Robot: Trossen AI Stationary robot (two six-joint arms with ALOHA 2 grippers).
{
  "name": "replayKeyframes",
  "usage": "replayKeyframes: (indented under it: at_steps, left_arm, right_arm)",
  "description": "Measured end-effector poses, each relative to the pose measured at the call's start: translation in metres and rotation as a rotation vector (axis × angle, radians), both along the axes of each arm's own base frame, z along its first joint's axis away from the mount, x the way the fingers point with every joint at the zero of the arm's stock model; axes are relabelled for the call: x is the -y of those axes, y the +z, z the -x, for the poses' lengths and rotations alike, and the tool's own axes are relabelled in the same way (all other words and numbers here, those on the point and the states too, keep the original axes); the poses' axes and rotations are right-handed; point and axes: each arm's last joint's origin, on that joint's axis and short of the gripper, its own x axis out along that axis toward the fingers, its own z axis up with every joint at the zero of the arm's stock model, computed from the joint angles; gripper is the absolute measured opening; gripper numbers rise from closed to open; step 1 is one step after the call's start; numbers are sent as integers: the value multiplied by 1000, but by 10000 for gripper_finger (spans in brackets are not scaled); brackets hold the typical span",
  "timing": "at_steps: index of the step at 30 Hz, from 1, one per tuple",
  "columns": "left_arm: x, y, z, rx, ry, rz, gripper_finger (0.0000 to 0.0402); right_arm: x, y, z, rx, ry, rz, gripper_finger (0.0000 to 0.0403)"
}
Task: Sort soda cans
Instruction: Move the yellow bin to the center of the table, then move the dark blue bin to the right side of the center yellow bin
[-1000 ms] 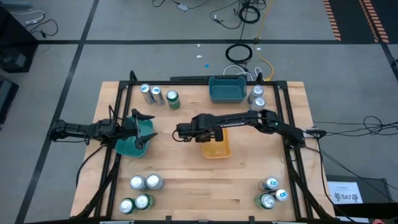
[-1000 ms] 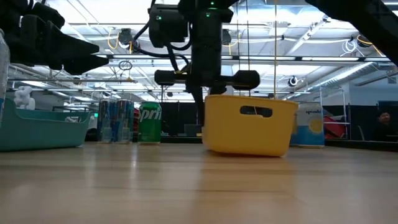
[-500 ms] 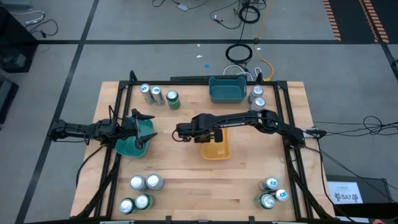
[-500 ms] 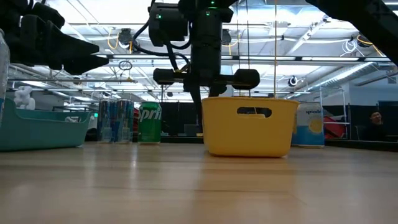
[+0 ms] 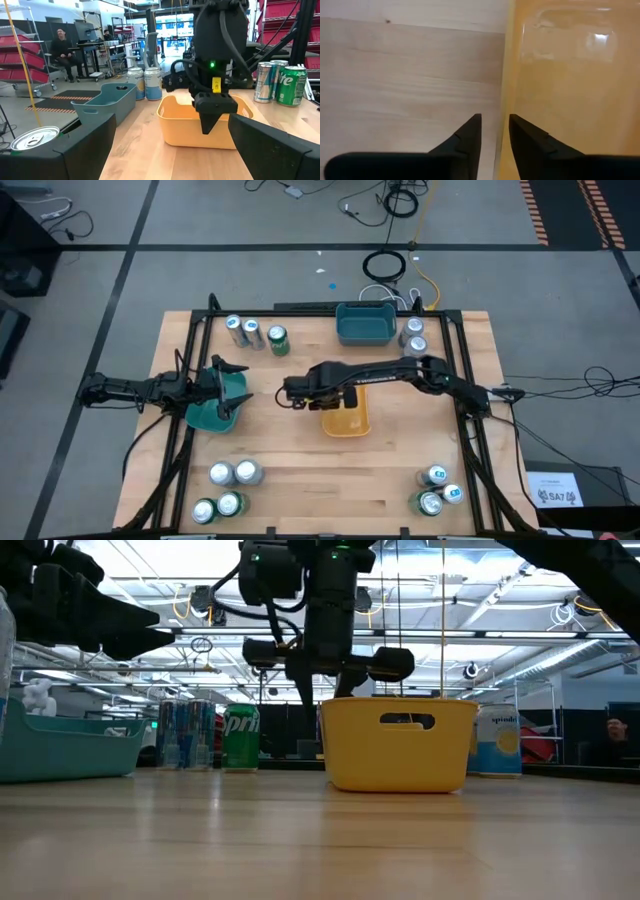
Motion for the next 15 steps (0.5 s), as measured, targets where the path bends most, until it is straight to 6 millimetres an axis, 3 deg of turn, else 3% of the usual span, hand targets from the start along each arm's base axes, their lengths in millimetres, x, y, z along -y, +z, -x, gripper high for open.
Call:
replayKeyframes:
  at_steps: [8,15]
  left_arm:
    - [0,0,0,-1,0,0,393]
    - [0,0,0,0,0,0,393]
  right_arm:
    - [1,39,15,43,103,18,125]
    - [8,75,32,86,521,118,125]
